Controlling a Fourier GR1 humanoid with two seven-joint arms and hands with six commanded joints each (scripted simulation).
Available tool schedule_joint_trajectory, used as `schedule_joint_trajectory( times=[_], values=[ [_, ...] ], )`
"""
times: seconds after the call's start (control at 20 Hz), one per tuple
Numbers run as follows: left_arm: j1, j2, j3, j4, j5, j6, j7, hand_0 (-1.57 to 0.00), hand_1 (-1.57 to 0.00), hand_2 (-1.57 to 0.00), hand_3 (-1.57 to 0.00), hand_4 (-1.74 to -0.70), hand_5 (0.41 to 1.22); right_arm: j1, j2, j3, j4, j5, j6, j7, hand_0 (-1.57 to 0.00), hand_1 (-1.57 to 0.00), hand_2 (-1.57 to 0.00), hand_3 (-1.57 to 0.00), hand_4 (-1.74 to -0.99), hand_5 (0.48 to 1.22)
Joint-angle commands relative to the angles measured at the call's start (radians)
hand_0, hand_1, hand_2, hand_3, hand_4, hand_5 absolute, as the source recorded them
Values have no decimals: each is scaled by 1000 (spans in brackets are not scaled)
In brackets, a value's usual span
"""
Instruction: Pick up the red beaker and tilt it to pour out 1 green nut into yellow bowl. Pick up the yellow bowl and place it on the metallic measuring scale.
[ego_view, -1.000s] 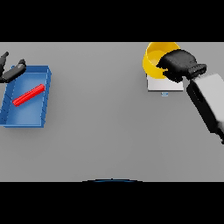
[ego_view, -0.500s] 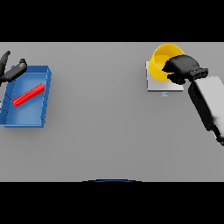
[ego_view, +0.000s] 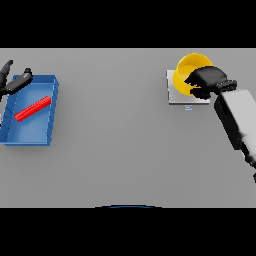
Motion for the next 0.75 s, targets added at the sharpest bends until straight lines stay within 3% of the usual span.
schedule_joint_trajectory(
  times=[0.0,0.15,0.2,0.3,0.45,0.7],
  values=[
    [3,4,1,5,0,-4,-8,1,1,1,1,-836,774,-2,0,-11,5,-11,5,-4,-1335,-1125,-1007,-816,-1592,1074],
    [2,4,10,13,7,-4,-19,1,1,1,1,-839,764,2,-1,-36,-4,-44,36,0,-757,-673,-579,-476,-1513,923],
    [-3,0,9,6,9,-1,-8,1,1,1,1,-840,764,-6,8,-38,-2,-47,50,24,-605,-556,-470,-391,-1496,890],
    [-5,7,9,7,9,-10,-7,1,1,1,1,-831,754,-2,10,-34,4,-45,52,12,-387,-380,-300,-258,-1476,847],
    [-7,-1,2,10,7,-10,2,1,1,1,1,-835,752,1,12,-17,8,-29,51,9,-198,-194,-153,-131,-1435,817],
    [6,7,4,-5,-1,1,-6,1,1,1,1,-833,760,8,-3,-8,-12,-27,89,26,-64,-63,-50,-42,-1390,779]
  ],
)
